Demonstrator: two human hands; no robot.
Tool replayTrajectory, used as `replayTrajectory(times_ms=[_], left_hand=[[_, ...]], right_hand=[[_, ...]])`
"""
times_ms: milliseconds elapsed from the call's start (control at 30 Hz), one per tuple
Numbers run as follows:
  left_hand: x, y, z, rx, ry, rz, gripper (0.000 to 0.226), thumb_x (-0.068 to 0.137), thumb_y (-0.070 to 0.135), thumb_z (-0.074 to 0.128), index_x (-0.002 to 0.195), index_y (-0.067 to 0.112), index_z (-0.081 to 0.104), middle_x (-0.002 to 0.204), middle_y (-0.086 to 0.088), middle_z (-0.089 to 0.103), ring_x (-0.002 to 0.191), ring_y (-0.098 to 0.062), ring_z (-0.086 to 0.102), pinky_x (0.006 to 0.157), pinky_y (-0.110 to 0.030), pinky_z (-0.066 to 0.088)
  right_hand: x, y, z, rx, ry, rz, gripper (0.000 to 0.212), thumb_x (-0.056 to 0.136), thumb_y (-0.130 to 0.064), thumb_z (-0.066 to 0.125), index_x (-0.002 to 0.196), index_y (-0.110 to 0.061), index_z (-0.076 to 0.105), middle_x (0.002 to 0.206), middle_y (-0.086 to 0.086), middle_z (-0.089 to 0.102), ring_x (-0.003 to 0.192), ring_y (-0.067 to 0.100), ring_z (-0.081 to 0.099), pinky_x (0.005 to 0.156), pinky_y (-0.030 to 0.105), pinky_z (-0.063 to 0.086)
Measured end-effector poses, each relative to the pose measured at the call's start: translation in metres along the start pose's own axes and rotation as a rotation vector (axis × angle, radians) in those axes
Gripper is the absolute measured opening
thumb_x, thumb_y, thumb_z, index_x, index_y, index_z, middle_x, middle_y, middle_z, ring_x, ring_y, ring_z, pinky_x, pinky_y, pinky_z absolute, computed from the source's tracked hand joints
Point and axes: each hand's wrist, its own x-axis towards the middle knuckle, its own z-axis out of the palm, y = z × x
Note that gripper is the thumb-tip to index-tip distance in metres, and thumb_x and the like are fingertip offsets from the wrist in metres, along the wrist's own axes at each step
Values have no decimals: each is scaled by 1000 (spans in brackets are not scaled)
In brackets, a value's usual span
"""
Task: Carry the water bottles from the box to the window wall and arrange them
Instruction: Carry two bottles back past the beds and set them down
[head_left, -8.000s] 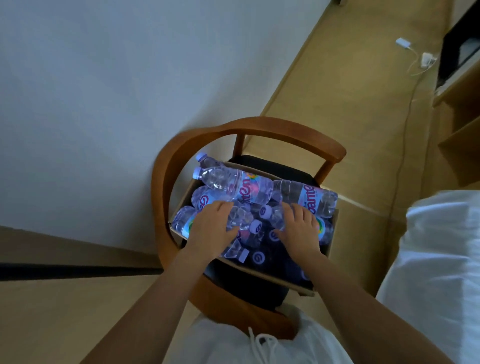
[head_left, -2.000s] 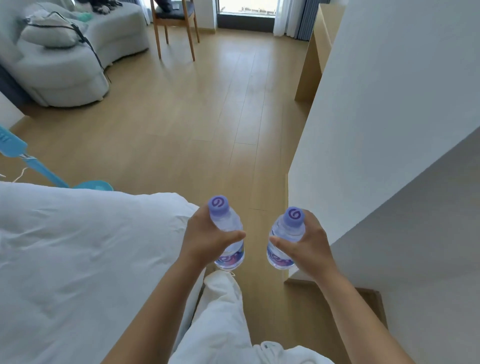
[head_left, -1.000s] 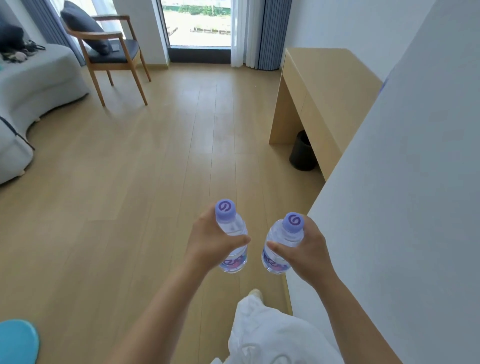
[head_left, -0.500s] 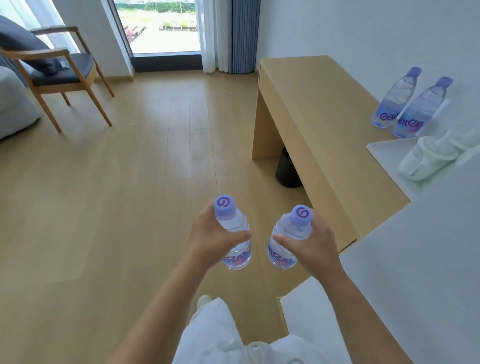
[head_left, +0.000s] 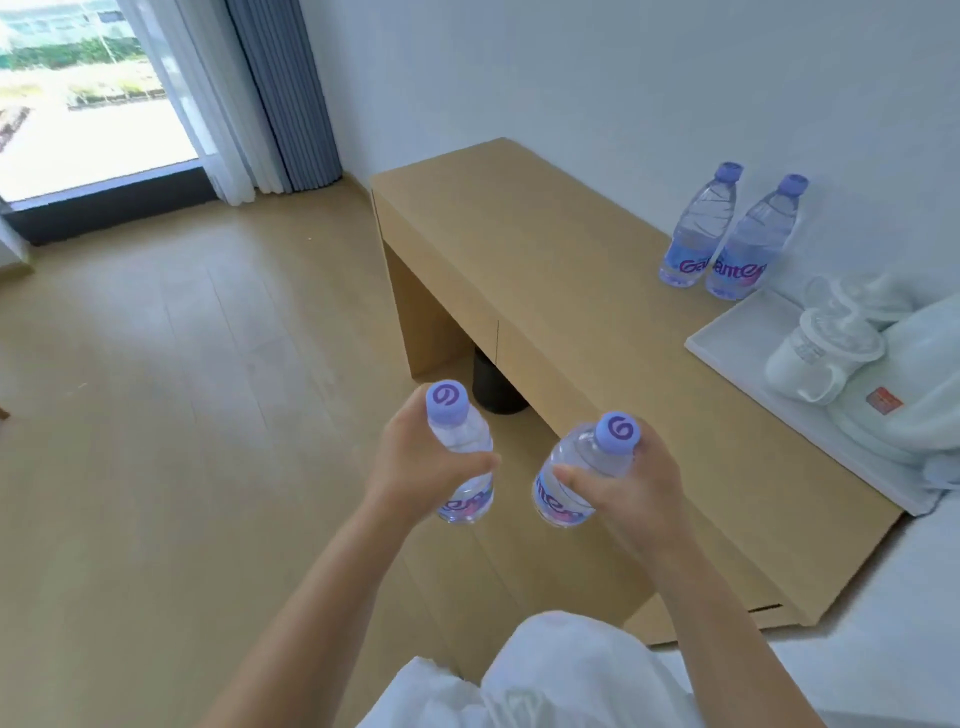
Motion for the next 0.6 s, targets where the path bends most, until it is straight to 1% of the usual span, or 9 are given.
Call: replayTrajectory(times_ms=[67,167,267,333,400,433,500,533,600], left_hand=[[28,4,5,-9,-35,5,47,47,25,81,85,37,56,76,20,61,70,6,58,58,-8,43],[71,13,18,-30,-101,33,49,44,30,78,87,35,56,82,13,63,78,-5,61,67,-20,49],[115,26,35,-25,-171,66,45,46,27,80,85,32,57,81,11,62,73,-3,59,65,-19,48],[143,37,48,-24,-197,76,45,47,25,80,85,30,56,81,11,61,72,-3,58,64,-19,48],[171,49,61,-8,-227,91,44,51,21,82,85,29,56,79,12,61,70,0,57,65,-20,48],[185,55,68,3,-242,100,43,52,20,83,84,29,56,77,13,61,68,2,57,64,-20,48],[208,66,82,22,-261,104,44,49,24,82,84,30,56,76,14,60,67,3,57,64,-21,48],[219,71,89,24,-270,102,45,46,28,80,84,30,56,77,14,60,69,1,57,65,-24,49],[237,78,105,15,-304,98,46,45,27,78,85,30,56,78,13,61,71,-2,58,68,-27,50]], right_hand=[[18,0,1,-17,66,54,35,62,-18,84,87,-28,60,86,-7,66,79,9,64,71,29,52],[51,0,-2,-23,138,90,33,64,-19,83,88,-26,62,85,-7,67,78,8,64,71,30,54],[90,5,-11,-34,233,123,35,64,-22,83,93,-24,63,88,-8,67,79,5,63,70,25,52],[116,8,-19,-8,275,136,33,66,-18,81,94,-21,63,88,-7,68,81,9,64,71,24,52],[142,12,-29,7,326,140,30,66,-14,81,90,-20,63,85,-6,67,78,8,64,68,22,51],[154,15,-34,11,343,150,32,66,-14,81,91,-18,63,87,-4,67,80,10,64,71,25,52],[177,23,-43,22,355,184,38,65,-17,80,98,-11,61,96,6,65,88,20,64,80,37,53],[187,26,-48,22,378,203,40,64,-18,80,99,-11,61,98,6,65,90,21,63,82,38,52],[206,30,-56,16,448,227,37,64,-19,80,97,-18,62,98,2,66,91,16,63,80,31,51]])
